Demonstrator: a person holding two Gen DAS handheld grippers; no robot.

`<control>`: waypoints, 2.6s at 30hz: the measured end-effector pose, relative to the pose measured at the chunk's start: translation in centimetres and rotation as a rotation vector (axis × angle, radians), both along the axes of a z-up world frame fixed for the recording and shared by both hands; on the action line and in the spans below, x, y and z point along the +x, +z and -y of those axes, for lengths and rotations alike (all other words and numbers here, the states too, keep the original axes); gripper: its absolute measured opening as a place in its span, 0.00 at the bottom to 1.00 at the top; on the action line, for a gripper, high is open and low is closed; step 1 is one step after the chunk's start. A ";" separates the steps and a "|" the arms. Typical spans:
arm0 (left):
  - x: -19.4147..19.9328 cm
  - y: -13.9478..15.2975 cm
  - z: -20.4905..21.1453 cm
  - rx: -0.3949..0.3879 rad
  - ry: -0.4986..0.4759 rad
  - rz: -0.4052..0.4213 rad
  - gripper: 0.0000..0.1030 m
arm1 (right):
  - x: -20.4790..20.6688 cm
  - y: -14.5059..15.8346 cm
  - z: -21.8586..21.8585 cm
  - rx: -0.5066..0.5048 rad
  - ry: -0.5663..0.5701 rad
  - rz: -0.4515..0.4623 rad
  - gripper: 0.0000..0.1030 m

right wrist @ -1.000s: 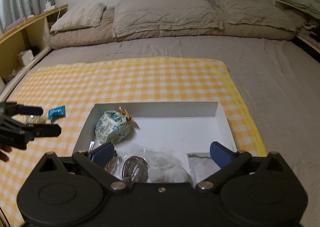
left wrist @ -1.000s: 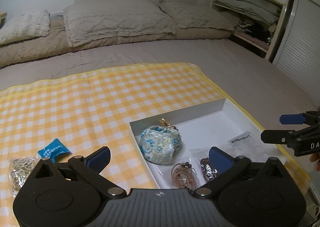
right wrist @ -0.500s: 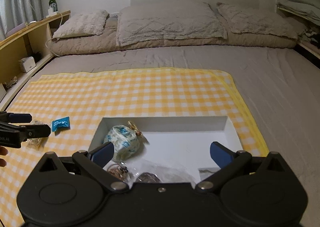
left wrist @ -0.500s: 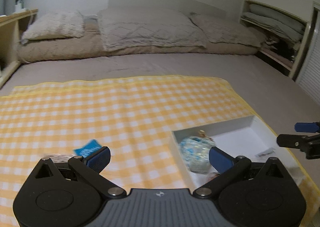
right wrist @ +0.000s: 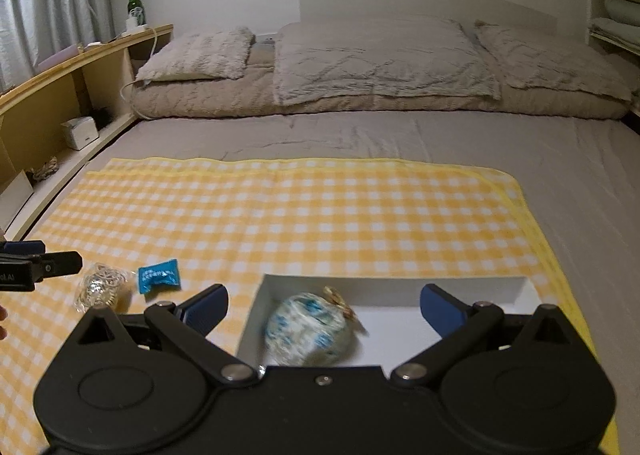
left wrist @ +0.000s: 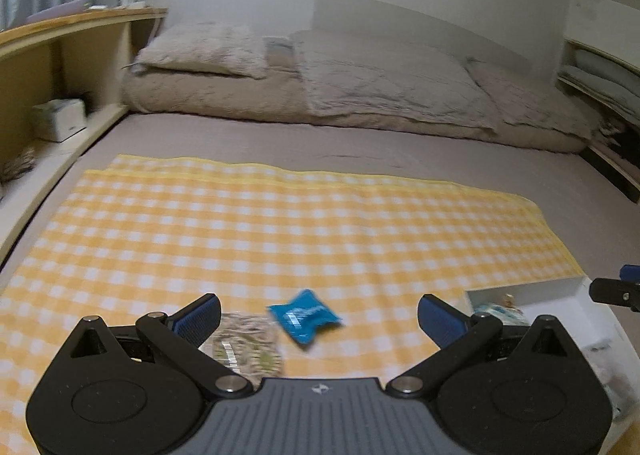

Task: Organize soft objects
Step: 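Grasp the bagged beaded cord with the left tool while the right tool grasps the blue packet, then lift the bagged beaded cord with the left tool while the right tool lifts the blue packet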

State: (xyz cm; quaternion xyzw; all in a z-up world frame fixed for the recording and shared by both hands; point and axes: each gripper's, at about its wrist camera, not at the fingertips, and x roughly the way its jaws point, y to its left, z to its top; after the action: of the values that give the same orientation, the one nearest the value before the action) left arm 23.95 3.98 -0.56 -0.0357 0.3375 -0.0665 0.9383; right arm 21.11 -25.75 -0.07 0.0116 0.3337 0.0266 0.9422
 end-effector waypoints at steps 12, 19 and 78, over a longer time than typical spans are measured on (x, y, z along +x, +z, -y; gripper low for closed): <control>2.8 -3.3 -2.7 0.026 0.111 -0.134 1.00 | 4.3 0.1 -5.7 0.007 0.075 0.012 1.00; 4.9 -5.8 -1.9 0.067 0.114 -0.207 1.00 | 7.4 -0.6 -8.5 0.027 0.081 0.005 1.00; 6.2 -8.0 -5.5 0.071 0.126 -0.283 0.67 | 17.8 -12.9 -20.2 -0.029 0.450 -0.280 0.43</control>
State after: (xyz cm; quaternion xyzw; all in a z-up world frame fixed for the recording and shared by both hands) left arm 30.12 9.50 -8.52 -0.0325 0.4657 0.0101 0.8843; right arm 38.87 -5.56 -13.01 -0.0726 0.4553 0.2287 0.8574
